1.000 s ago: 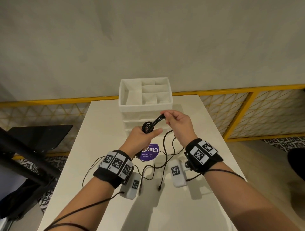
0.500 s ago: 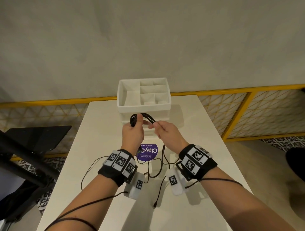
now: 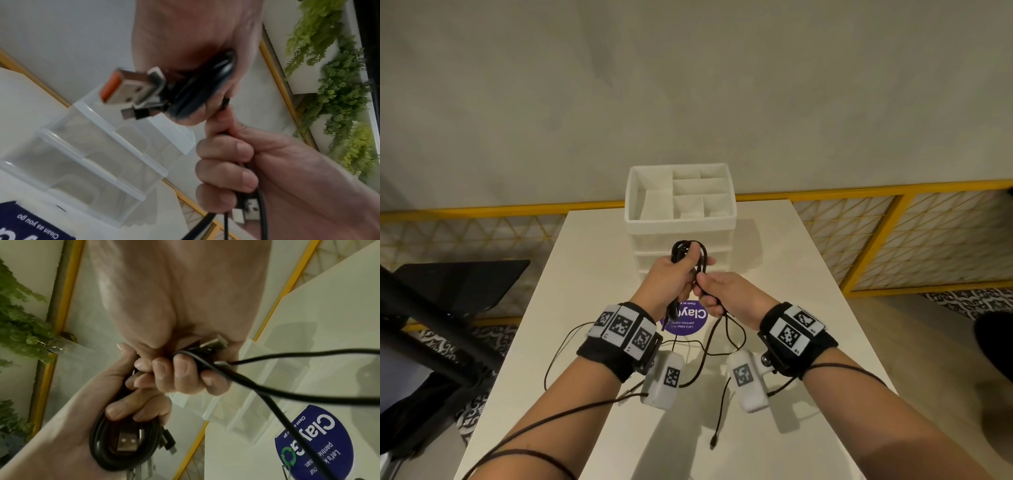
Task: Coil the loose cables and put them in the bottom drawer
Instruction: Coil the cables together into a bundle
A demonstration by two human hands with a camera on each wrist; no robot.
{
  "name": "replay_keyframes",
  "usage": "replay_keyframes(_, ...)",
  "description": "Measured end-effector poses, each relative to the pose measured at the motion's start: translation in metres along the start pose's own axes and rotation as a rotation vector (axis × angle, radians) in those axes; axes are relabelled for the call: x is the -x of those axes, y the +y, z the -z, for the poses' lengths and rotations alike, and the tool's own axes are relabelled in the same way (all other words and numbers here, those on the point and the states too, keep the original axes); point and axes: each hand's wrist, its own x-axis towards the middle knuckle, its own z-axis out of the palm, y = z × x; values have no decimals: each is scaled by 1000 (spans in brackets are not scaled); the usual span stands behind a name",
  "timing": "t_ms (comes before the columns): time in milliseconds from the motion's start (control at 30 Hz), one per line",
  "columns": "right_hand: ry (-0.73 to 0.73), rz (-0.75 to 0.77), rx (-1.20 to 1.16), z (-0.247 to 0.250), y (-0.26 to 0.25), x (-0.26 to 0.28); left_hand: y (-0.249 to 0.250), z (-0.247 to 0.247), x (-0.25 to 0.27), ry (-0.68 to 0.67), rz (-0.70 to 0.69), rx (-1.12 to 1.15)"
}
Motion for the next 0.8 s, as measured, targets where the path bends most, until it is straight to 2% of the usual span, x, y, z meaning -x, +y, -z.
replay_keyframes(200, 1, -7, -52, -4, -1, -1, -5, -7, 1, 159, -59, 53)
replay_keyframes(300, -9, -77, -28, -4, 0, 0, -7, -7, -1, 223, -83, 109)
replay_keyframes(533, 38, -108, -54, -3, 2, -2, 5, -14, 2, 116, -50, 584)
replay_keyframes(667, 26, -87, -80, 1, 13, 0, 19, -7, 0, 130, -74, 674)
replay_keyframes(800, 76, -26, -143, 6, 29, 5, 35, 11, -9, 142, -184, 756)
